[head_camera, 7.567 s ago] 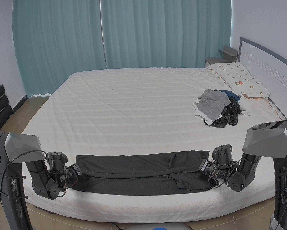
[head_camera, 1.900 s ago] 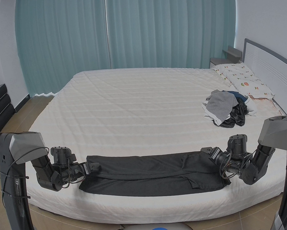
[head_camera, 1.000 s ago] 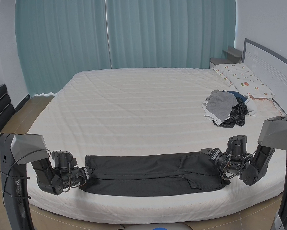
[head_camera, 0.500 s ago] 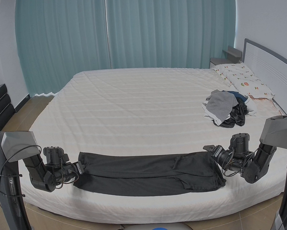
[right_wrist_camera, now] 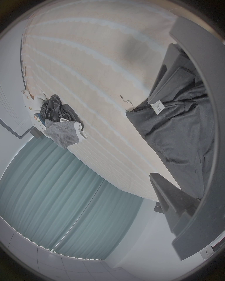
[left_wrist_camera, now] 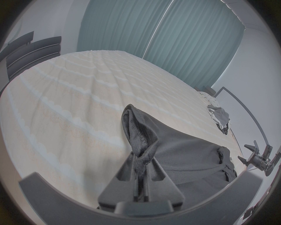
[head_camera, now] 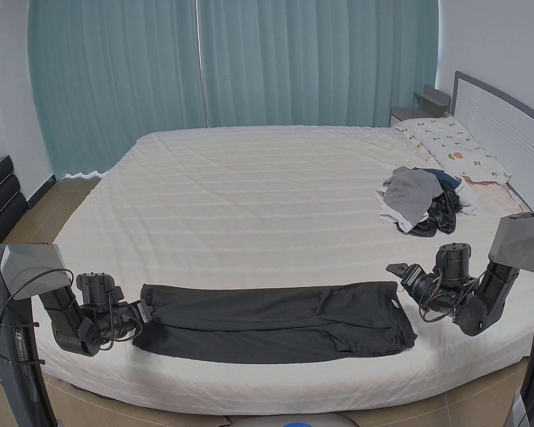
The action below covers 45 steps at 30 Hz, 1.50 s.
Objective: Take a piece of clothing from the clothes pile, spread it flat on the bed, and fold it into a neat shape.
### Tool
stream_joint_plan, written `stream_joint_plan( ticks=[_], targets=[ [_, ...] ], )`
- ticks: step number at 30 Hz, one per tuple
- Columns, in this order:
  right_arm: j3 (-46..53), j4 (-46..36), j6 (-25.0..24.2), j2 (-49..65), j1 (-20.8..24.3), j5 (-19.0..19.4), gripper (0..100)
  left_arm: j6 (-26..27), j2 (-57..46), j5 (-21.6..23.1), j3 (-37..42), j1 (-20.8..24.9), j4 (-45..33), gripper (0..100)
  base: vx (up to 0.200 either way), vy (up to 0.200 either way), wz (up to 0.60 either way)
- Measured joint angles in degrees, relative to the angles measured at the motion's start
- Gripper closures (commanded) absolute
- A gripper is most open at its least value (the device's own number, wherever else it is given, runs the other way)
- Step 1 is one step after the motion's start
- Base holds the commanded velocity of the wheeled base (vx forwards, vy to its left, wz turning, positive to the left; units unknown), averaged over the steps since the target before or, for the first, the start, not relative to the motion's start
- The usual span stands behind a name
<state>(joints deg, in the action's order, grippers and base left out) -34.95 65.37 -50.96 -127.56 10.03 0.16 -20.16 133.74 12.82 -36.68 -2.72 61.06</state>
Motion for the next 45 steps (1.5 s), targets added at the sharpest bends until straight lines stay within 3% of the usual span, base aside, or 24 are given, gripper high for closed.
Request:
stream_joint_plan(
  ticks=[6, 13, 26, 32, 37, 45],
  targets=[
    [0.0, 0.2, -0.1, 0.1, -0.1, 0.0, 0, -0.4, 0.0, 0.0, -0.1, 0.0, 0.5, 100, 0.000, 0.000, 0.00],
    [-0.2, 0.2, -0.2, 0.2, -0.1, 0.0, 0, -4.5, -0.2, -0.3, -1.4, 1.0, 0.6, 100, 0.000, -0.114, 0.00],
    [-0.4, 0.2, -0.3, 0.2, -0.4, 0.0, 0, -6.6, -2.8, -7.0, -3.6, 6.0, -1.1, 100, 0.000, -0.200, 0.00],
    [-0.4, 0.2, -0.3, 0.1, -0.5, 0.0, 0, -6.4, -5.9, -8.7, -5.3, 7.6, -9.4, 100, 0.000, -0.200, 0.00],
    [-0.2, 0.2, -0.3, 0.1, -0.5, 0.0, 0, -6.4, -8.7, -12.9, -8.9, 9.5, -19.2, 100, 0.000, -0.200, 0.00],
    [0.1, 0.2, -0.4, 0.1, -0.2, 0.1, 0, -6.4, -11.3, -20.5, -16.3, 17.2, -30.0, 100, 0.000, -0.200, 0.00]
  ],
)
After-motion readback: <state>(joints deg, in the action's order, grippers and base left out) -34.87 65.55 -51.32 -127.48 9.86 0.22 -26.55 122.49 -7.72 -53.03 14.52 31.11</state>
